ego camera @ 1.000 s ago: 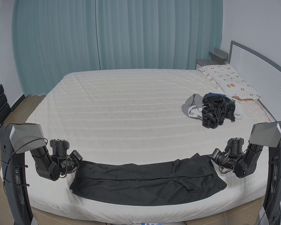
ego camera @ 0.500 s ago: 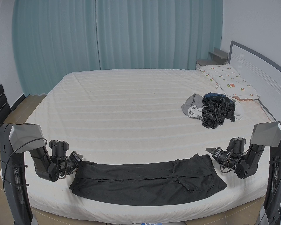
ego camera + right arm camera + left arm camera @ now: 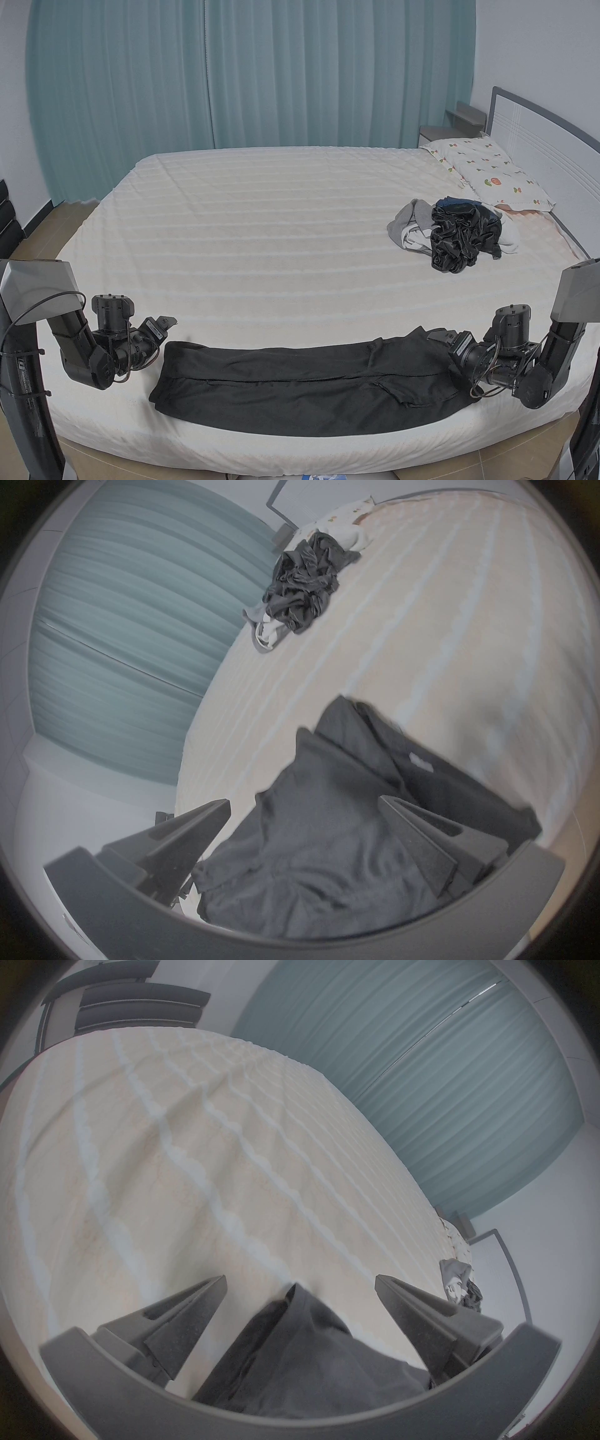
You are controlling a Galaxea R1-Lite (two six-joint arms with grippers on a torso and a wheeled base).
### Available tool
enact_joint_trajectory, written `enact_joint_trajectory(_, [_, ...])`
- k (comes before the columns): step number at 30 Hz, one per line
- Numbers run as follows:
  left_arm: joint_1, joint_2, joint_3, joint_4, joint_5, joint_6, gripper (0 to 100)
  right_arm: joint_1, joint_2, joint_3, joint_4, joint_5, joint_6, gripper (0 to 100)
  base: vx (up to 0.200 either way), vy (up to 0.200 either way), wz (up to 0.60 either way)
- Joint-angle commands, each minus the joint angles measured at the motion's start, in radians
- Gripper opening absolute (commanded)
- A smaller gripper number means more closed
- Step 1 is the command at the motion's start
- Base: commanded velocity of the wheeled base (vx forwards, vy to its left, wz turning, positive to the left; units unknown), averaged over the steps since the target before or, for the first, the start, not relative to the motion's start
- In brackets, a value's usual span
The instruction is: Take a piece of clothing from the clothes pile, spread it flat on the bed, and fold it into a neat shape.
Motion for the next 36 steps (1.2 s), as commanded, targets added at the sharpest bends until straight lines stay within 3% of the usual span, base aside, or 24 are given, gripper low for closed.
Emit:
enact_joint_trajectory(1, [0.029, -0.040, 0.038, -0.008, -0.080, 0.000, 100, 0.073, 0.047, 0.044, -0.009, -0.030, 0.042, 100, 0.000, 0.000, 0.00])
enact_joint_trajectory(9, [0.046, -0.027, 0.027, -0.008, -0.116, -0.010, 100, 0.092, 0.137, 0.032, -0.070, -0.035, 0.100, 100, 0.000, 0.000, 0.00])
enact_joint_trajectory(16, [0.043, -0.017, 0.024, -0.008, -0.117, -0.023, 100, 0.127, 0.200, 0.019, -0.190, -0.100, 0.097, 100, 0.000, 0.000, 0.00])
enact_joint_trajectory(28, [0.043, -0.014, 0.022, -0.008, -0.117, -0.023, 100, 0.124, 0.214, 0.005, -0.199, -0.124, 0.097, 100, 0.000, 0.000, 0.00])
enact_joint_trajectory(29, [0.043, -0.014, 0.022, -0.008, -0.117, -0.023, 100, 0.124, 0.211, 0.009, -0.199, -0.127, 0.097, 0, 0.000, 0.000, 0.00])
enact_joint_trajectory(36, [0.041, -0.014, 0.025, -0.008, -0.117, -0.023, 100, 0.125, 0.188, 0.019, -0.201, -0.153, 0.094, 0, 0.000, 0.000, 0.00])
